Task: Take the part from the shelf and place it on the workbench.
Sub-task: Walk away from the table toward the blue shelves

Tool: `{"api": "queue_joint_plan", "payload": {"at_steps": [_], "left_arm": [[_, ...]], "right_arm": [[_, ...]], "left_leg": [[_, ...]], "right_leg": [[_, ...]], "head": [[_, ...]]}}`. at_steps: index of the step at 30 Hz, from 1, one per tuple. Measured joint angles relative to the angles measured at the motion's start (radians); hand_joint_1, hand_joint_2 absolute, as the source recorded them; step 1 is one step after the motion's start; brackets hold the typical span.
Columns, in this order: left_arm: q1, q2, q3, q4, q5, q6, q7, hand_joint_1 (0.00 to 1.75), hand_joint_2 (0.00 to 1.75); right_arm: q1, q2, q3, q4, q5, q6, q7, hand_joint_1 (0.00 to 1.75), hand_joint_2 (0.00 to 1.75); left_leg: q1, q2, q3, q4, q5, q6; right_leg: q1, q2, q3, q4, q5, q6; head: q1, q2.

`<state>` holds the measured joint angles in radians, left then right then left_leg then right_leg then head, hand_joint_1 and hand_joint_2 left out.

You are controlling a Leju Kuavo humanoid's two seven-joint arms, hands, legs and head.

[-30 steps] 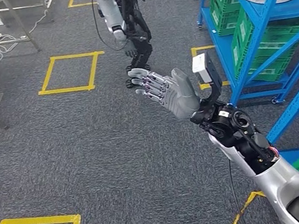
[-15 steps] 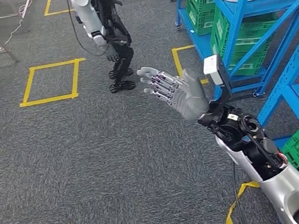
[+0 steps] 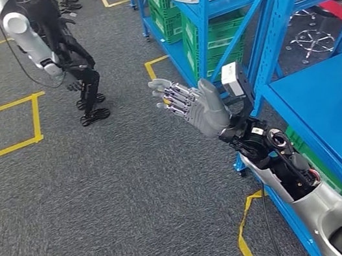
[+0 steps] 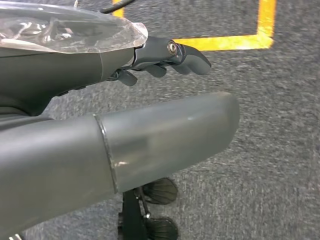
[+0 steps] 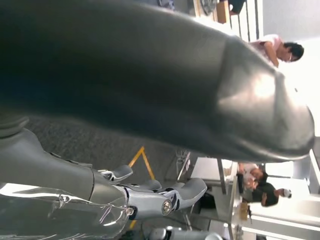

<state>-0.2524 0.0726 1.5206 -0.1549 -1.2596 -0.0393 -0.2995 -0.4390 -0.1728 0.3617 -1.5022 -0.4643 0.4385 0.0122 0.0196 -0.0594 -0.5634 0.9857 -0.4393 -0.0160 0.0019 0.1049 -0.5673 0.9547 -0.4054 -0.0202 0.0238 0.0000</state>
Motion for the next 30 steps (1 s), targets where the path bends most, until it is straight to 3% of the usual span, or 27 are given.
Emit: {"api": "queue_joint_plan", "payload": {"at_steps": [2, 3, 4, 6, 8, 9, 10, 11, 12, 14, 16, 18, 19, 21, 23, 25, 26, 27, 28, 30], "left_arm": [[-0.001, 0.001, 0.000, 0.000, 0.000, 0.000, 0.000, 0.00, 0.00], [-0.002, 0.001, 0.000, 0.000, 0.000, 0.000, 0.000, 0.00, 0.00], [-0.004, 0.001, 0.000, 0.000, 0.000, -0.001, 0.000, 0.00, 0.00], [-0.007, 0.001, 0.000, 0.000, 0.000, -0.002, 0.000, 0.00, 0.00], [-0.005, 0.001, 0.000, 0.000, 0.000, -0.003, 0.000, 0.00, 0.00], [-0.004, 0.001, 0.000, 0.000, 0.000, -0.004, 0.000, 0.00, 0.00], [-0.003, 0.001, 0.000, 0.000, 0.000, -0.005, 0.000, 0.00, 0.00], [-0.003, 0.001, 0.000, 0.000, 0.000, -0.006, 0.001, 0.00, 0.00], [-0.004, 0.001, 0.000, 0.000, 0.000, -0.009, 0.001, 0.00, 0.00], [-0.005, 0.000, 0.000, 0.000, 0.000, -0.013, 0.002, 0.00, 0.00], [-0.005, -0.001, 0.000, 0.000, -0.001, -0.015, 0.003, 0.00, 0.00], [-0.007, -0.001, 0.000, 0.000, -0.002, -0.016, 0.004, 0.00, 0.00], [-0.009, -0.002, 0.000, 0.000, -0.003, -0.017, 0.005, 0.00, 0.00], [-0.012, -0.004, 0.000, 0.000, -0.006, -0.020, 0.006, 0.00, 0.00], [-0.011, -0.004, 0.000, 0.000, -0.008, -0.022, 0.008, 0.00, 0.00], [-0.009, -0.004, 0.000, 0.000, -0.010, -0.023, 0.010, 0.00, 0.00], [-0.009, -0.004, 0.000, 0.000, -0.011, -0.023, 0.010, 0.00, 0.00], [-0.009, -0.005, 0.000, 0.000, -0.012, -0.023, 0.011, 0.00, 0.00], [-0.010, -0.004, 0.000, 0.000, -0.013, -0.023, 0.011, 0.00, 0.00], [-0.012, -0.004, 0.000, 0.000, -0.014, -0.023, 0.012, 0.00, 0.00]], "right_arm": [[0.002, 0.000, 0.000, 0.000, 0.000, 0.000, 0.000, 0.00, 0.00], [0.002, 0.000, -0.001, 0.000, 0.000, 0.000, 0.000, 0.00, 0.00], [0.003, -0.001, -0.002, 0.000, 0.000, -0.001, 0.000, 0.00, 0.00], [0.002, -0.001, -0.003, 0.000, 0.000, -0.001, 0.000, 0.00, 0.00], [0.004, -0.001, -0.003, 0.000, 0.000, -0.001, 0.000, 0.00, 0.00], [0.007, -0.001, -0.002, 0.000, 0.000, -0.002, 0.000, 0.00, 0.00], [0.010, -0.002, -0.003, 0.000, 0.000, -0.003, 0.000, 0.00, 0.00], [0.012, -0.002, -0.003, 0.001, 0.000, -0.004, 0.000, 0.00, 0.00], [0.012, -0.002, -0.003, 0.001, 0.000, -0.005, 0.000, 0.00, 0.00], [0.012, -0.002, -0.004, 0.000, 0.000, -0.006, 0.000, 0.00, 0.00], [0.012, -0.002, -0.004, 0.000, 0.000, -0.008, 0.000, 0.00, 0.00], [0.013, -0.002, -0.006, 0.000, 0.000, -0.010, 0.000, 0.00, 0.00], [0.014, -0.002, -0.008, -0.002, 0.000, -0.011, 0.000, 0.00, 0.00], [0.013, -0.002, -0.013, -0.005, 0.000, -0.013, 0.000, 0.00, 0.00], [0.014, -0.002, -0.015, -0.008, 0.002, -0.014, 0.002, 0.00, 0.00], [0.021, -0.002, -0.017, -0.008, 0.003, -0.015, 0.003, 0.00, 0.00], [0.024, -0.002, -0.017, -0.008, 0.003, -0.016, 0.003, 0.00, 0.00], [0.025, -0.002, -0.018, -0.009, 0.003, -0.016, 0.004, 0.00, 0.00], [0.025, -0.002, -0.018, -0.009, 0.003, -0.016, 0.004, 0.00, 0.00], [0.025, -0.002, -0.020, -0.010, 0.003, -0.017, 0.004, 0.00, 0.00]], "left_leg": [[-0.002, -0.007, 0.014, -0.032, 0.002, 0.004], [-0.002, 0.005, 0.015, -0.034, 0.003, 0.008], [0.000, 0.017, 0.018, -0.038, 0.005, 0.013], [0.002, 0.042, 0.023, -0.047, 0.008, 0.025], [-0.003, 0.067, 0.025, -0.048, 0.007, 0.032], [-0.005, 0.079, 0.026, -0.048, 0.005, 0.033], [-0.005, 0.091, 0.027, -0.047, 0.004, 0.033], [-0.006, 0.103, 0.029, -0.047, 0.002, 0.031], [-0.006, 0.114, 0.033, -0.047, -0.001, 0.029], [-0.008, 0.135, 0.042, -0.045, -0.009, 0.021], [-0.012, 0.153, 0.047, -0.043, -0.016, 0.012], [-0.013, 0.174, 0.051, -0.044, -0.018, 0.002], [-0.010, 0.171, 0.053, -0.040, -0.023, -0.003], [-0.004, 0.125, 0.035, 0.011, -0.060, -0.012], [-0.002, 0.074, -0.029, 0.144, -0.126, -0.015], [-0.002, 0.064, -0.095, 0.261, -0.160, -0.017], [-0.002, 0.063, -0.104, 0.268, -0.147, -0.017], [-0.001, 0.061, -0.093, 0.233, -0.116, -0.016], [0.001, 0.052, -0.065, 0.165, -0.075, -0.014], [0.005, 0.008, -0.007, 0.029, -0.018, -0.010]], "right_leg": [[-0.002, 0.024, -0.007, -0.001, 0.003, 0.013], [-0.004, 0.035, -0.009, -0.003, 0.005, 0.020], [-0.003, 0.028, -0.012, 0.002, 0.002, 0.026], [0.000, -0.022, -0.041, 0.066, -0.038, 0.035], [-0.005, -0.079, -0.105, 0.208, -0.109, 0.041], [-0.009, -0.089, -0.135, 0.273, -0.133, 0.045], [-0.012, -0.094, -0.150, 0.305, -0.138, 0.048], [-0.015, -0.098, -0.144, 0.295, -0.122, 0.050], [-0.017, -0.106, -0.117, 0.242, -0.090, 0.050], [-0.013, -0.146, -0.039, 0.092, -0.027, 0.048], [-0.005, -0.171, -0.001, 0.012, -0.007, 0.038], [0.001, -0.153, -0.002, 0.005, -0.008, 0.024], [0.001, -0.141, -0.001, 0.001, -0.006, 0.018], [-0.004, -0.120, 0.003, -0.007, -0.001, 0.004], [-0.005, -0.098, 0.003, -0.009, 0.002, -0.004], [-0.003, -0.073, 0.001, -0.009, 0.003, -0.006], [-0.003, -0.059, 0.001, -0.008, 0.004, -0.006], [-0.003, -0.045, 0.001, -0.007, 0.004, -0.006], [-0.003, -0.032, 0.002, -0.006, 0.004, -0.005], [-0.002, -0.007, -0.003, 0.000, 0.004, 0.002]], "head": [[0.001, 0.000], [0.003, 0.000], [0.004, 0.000], [0.014, 0.000], [0.024, 0.000], [0.027, 0.000], [0.029, 0.000], [0.032, 0.000], [0.037, 0.000], [0.046, 0.000], [0.047, 0.000], [0.042, 0.000], [0.040, 0.000], [0.036, 0.000], [0.024, 0.000], [0.012, 0.000], [0.008, 0.000], [0.006, 0.000], [0.004, 0.000], [-0.001, 0.000]]}}
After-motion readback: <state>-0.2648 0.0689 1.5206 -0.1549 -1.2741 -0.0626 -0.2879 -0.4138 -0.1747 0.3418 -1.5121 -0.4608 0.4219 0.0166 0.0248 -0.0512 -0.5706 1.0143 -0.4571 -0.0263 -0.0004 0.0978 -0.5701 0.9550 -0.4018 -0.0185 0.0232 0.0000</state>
